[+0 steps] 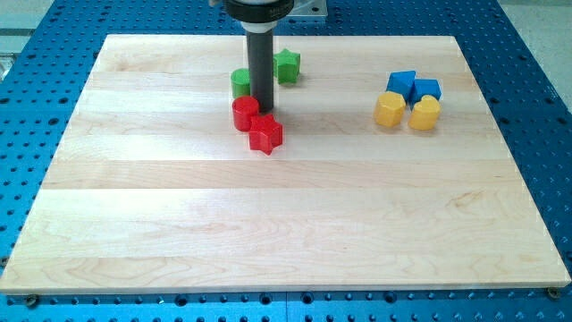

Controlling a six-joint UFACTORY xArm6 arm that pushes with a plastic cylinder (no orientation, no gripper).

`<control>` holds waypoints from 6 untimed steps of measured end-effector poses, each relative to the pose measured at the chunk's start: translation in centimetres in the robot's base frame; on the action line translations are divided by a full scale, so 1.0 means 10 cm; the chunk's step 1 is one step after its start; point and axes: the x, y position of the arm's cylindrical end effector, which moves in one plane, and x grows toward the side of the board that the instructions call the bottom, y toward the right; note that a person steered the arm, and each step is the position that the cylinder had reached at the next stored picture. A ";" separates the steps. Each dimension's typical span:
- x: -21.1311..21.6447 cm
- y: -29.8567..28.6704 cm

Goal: Put your hand to the right of the yellow heart

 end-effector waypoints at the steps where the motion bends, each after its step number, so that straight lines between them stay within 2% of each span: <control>1: 0.00 0.66; 2: -0.21 1.50; 3: -0.78 1.57; 4: -1.28 2.42; 5: -1.12 3.45; 6: -0.30 3.45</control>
